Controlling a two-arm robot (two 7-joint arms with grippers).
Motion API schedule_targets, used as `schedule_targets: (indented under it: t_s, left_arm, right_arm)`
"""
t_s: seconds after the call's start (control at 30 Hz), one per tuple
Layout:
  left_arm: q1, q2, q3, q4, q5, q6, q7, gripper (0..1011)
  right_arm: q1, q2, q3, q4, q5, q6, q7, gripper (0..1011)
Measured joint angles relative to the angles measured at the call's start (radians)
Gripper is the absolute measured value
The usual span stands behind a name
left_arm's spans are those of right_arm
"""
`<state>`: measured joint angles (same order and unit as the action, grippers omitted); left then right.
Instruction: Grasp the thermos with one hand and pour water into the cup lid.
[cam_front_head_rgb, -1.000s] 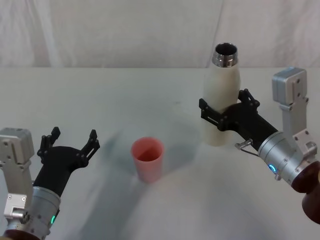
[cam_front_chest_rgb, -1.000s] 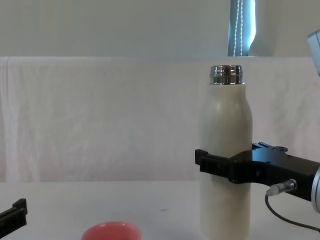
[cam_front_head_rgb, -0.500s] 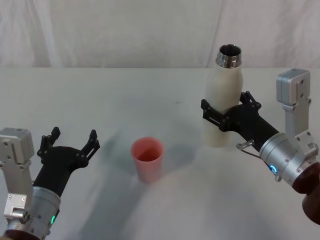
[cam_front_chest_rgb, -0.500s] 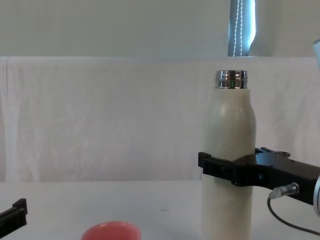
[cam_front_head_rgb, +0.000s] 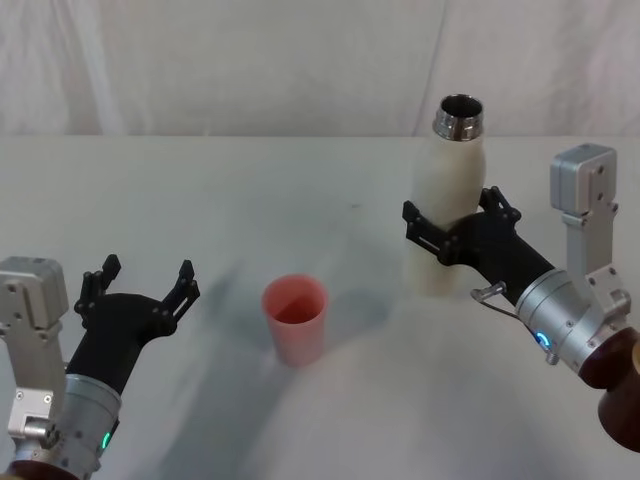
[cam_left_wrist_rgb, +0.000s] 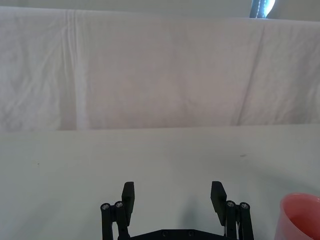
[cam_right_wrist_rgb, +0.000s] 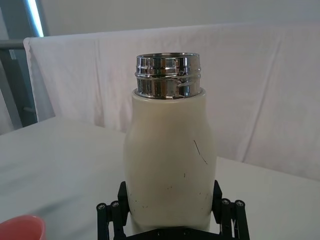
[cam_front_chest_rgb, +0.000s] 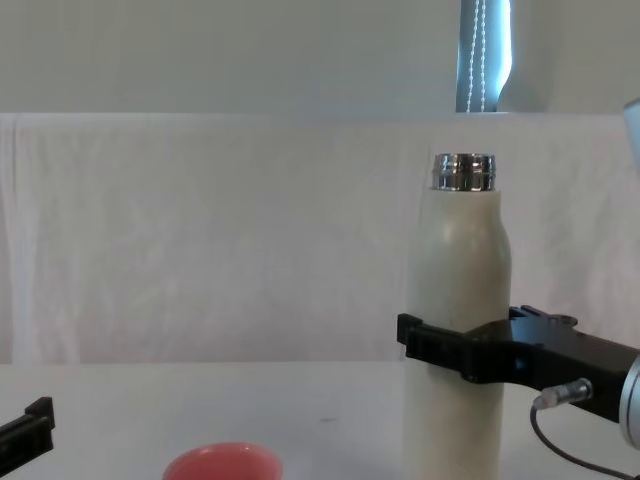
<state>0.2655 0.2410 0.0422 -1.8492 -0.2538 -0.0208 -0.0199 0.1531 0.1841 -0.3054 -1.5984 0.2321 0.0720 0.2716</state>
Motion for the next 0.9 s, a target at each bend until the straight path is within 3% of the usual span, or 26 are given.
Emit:
schedule_targets:
  t_s: [0.5,0.9]
  left_arm:
    - [0.000,0.000,0.000,0.000,0.000,0.000,0.000,1001]
    - [0.000,0.000,0.000,0.000,0.000,0.000,0.000,1001]
  right_arm:
    - [0.047,-0.015,-0.025,0.098,0.010,-0.057,0.002,960]
    - [0.081,-0.029,-0.042,0.155,-0.017,-0.085,-0.004,960]
